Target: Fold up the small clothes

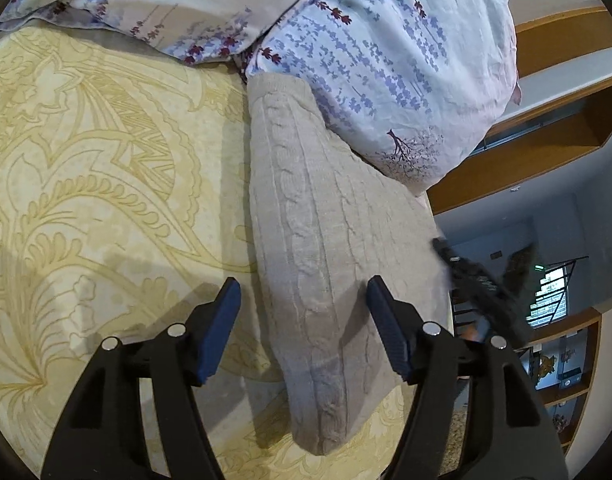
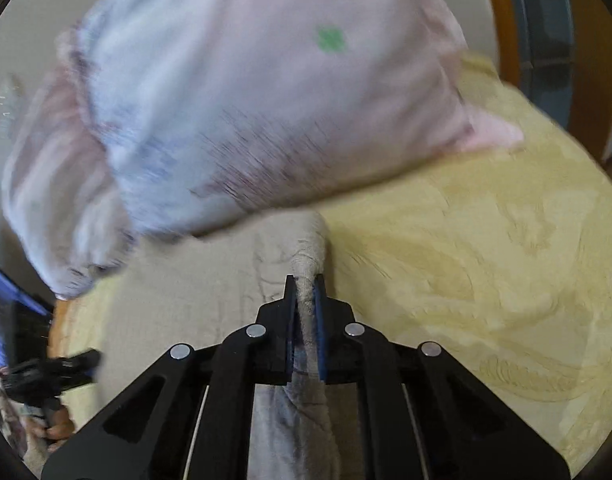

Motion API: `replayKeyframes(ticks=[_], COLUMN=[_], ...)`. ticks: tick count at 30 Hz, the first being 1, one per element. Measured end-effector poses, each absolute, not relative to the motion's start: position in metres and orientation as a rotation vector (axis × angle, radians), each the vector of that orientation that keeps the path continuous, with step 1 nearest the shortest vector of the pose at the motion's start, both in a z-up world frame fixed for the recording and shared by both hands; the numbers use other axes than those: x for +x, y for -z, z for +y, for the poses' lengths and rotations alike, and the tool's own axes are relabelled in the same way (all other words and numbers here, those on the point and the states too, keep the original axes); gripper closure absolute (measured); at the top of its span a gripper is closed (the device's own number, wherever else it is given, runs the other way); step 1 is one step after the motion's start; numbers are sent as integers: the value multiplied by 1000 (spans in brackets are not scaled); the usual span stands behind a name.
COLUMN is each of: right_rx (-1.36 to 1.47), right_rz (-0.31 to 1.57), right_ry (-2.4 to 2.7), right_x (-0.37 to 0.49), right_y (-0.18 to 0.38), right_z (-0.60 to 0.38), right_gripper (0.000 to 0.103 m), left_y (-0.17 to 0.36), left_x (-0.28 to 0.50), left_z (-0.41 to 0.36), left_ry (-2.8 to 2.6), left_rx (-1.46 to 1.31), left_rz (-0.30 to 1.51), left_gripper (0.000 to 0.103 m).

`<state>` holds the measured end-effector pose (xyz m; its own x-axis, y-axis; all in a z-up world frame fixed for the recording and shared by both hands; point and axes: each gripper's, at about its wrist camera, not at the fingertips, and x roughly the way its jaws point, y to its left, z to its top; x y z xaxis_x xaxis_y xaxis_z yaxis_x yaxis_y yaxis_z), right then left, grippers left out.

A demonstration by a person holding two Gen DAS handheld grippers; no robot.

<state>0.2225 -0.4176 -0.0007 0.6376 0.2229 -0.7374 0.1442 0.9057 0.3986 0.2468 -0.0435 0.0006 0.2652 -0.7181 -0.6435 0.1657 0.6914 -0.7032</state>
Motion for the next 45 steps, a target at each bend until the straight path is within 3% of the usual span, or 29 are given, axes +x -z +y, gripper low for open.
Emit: replayKeyframes(ticks=[7,8,12,15,41,45], right_rx=[432,462,587,667,853,829], right_rz=[930,918,904,932,1037,1035], right_ry=[-31,-44,-87,-116,-329,-338], right_x=[226,223,212,211,218,218], right_y=[11,5,-4,2,36,35], right_z=[-414,-418,-431,-438,-428,-422], right_gripper=[93,90,55,47,47,60], left_y=[-1,-1,-1,0,14,14], left_x=[245,245,244,245,256,255], left_z=[-49,-50,-53,-55,-68,-69], left_ry=[662,667,672,673,683,684], left_rx=[-557,-560,-561,-563,-627,-624], left_rz=[1151,1152,1151,1149,1172,1173], left_gripper=[38,38,37,35,35,42])
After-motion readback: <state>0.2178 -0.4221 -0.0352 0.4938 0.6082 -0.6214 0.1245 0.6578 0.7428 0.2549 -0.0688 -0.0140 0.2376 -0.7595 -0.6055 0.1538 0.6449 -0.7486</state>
